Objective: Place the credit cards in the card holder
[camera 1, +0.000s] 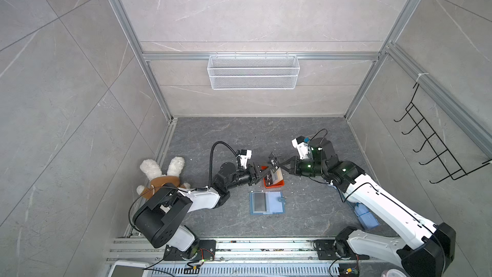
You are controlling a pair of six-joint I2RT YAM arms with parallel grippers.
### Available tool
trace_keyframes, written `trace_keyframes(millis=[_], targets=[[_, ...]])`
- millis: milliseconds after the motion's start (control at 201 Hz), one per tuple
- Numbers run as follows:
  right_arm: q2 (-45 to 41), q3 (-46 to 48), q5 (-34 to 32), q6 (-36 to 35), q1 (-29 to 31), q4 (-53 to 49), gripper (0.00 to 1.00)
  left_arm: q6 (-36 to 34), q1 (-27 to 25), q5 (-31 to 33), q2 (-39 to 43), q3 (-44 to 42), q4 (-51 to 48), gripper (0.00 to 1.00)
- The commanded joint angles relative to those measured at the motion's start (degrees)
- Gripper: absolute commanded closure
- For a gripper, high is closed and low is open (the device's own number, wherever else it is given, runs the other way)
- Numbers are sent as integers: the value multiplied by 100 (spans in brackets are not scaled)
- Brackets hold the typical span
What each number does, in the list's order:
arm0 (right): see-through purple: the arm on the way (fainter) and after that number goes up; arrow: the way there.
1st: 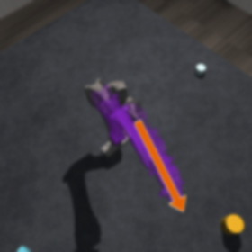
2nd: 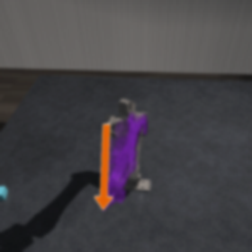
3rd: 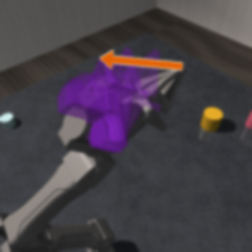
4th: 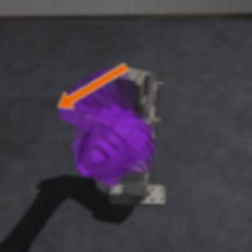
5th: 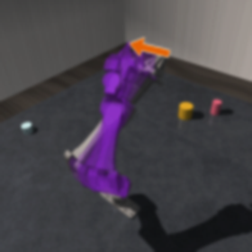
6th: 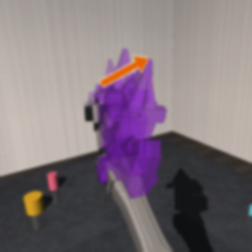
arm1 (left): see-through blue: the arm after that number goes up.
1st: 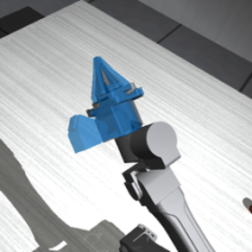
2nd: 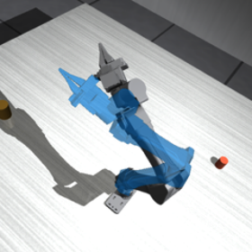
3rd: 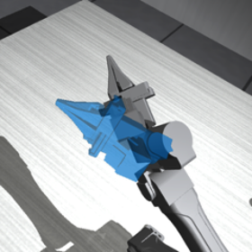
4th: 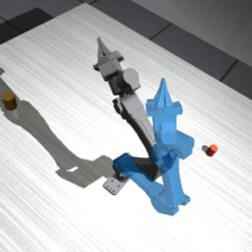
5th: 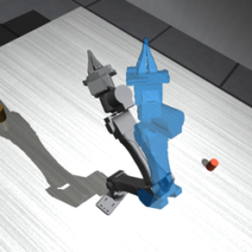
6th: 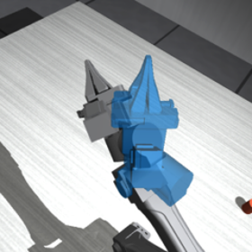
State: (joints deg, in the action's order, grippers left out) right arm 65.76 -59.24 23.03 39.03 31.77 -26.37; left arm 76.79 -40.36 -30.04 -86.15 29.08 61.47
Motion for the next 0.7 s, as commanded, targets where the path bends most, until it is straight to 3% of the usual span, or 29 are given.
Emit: trace_keyframes(millis=[0,692], targets=[[-153,-264,205,79,-23,-193,100,307,-24,118,90,-50,982,34],[-212,-182,554,318,-24,105,100,397,-41,85,388,246,1040,47]])
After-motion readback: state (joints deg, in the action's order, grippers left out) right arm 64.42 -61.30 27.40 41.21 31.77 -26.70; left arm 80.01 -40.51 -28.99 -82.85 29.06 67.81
